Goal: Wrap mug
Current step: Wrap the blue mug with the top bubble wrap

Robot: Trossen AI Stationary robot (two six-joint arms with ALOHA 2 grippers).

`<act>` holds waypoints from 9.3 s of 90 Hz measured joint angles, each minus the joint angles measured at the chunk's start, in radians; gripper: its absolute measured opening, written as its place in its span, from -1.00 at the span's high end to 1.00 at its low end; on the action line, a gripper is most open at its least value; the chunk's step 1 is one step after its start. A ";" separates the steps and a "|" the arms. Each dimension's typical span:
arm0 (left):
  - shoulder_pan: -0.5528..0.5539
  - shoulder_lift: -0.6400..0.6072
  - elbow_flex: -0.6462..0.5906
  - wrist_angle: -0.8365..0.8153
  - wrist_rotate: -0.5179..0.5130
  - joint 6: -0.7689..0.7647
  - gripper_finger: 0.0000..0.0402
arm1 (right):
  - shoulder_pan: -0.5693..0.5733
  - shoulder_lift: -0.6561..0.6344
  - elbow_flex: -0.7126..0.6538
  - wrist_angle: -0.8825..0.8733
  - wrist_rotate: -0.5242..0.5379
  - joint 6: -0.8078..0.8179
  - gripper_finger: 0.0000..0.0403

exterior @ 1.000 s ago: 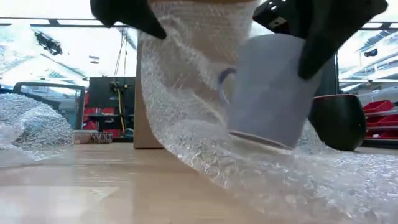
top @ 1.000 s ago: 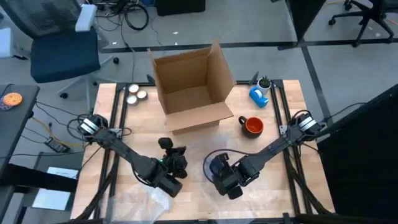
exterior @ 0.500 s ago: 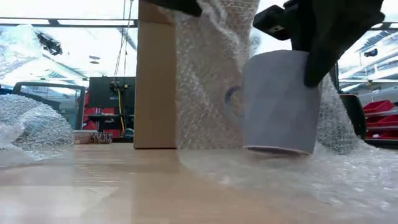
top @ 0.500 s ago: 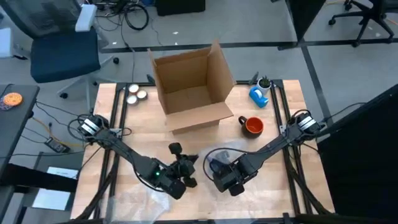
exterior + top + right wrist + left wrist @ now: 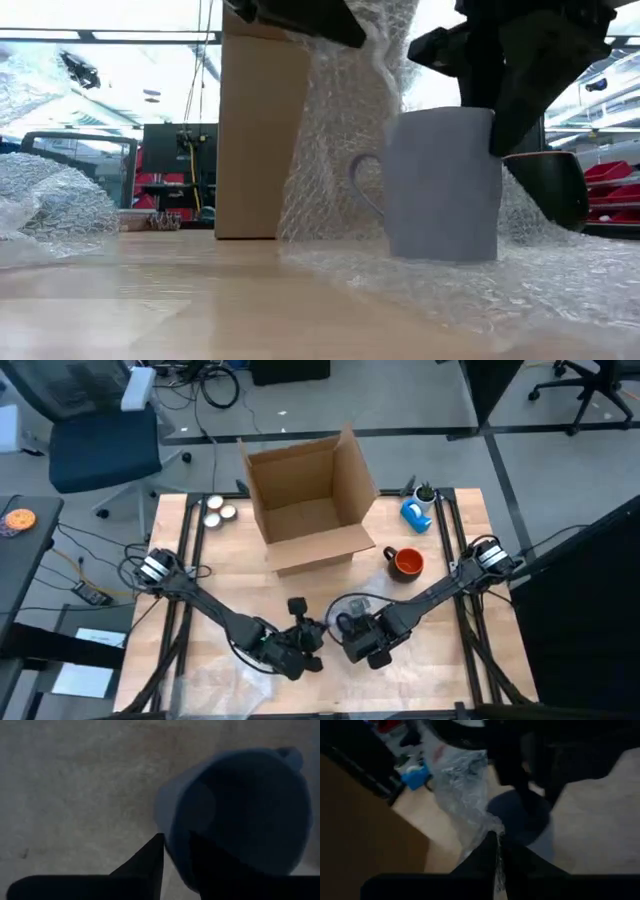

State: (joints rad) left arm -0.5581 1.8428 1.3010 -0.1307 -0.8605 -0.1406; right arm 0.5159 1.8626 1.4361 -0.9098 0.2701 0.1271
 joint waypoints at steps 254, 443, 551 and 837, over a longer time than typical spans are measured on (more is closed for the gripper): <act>0.071 0.084 0.088 0.148 0.258 0.248 0.92 | -0.024 -0.003 0.085 -0.108 0.074 0.015 0.34; 0.039 0.070 0.209 -0.174 0.163 0.191 0.92 | 0.021 0.001 0.316 -0.386 0.202 0.100 0.63; 0.004 0.015 0.283 -0.497 -0.007 0.132 0.92 | -0.064 -0.008 0.065 -0.169 0.118 -0.020 0.63; 0.172 0.014 -0.016 -0.164 0.542 -0.082 0.92 | -0.172 -0.161 -0.255 0.313 -0.209 0.028 0.63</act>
State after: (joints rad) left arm -0.3859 1.8572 1.2847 -0.2948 -0.3187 -0.2231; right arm 0.3435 1.7020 1.1808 -0.5971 0.0608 0.1555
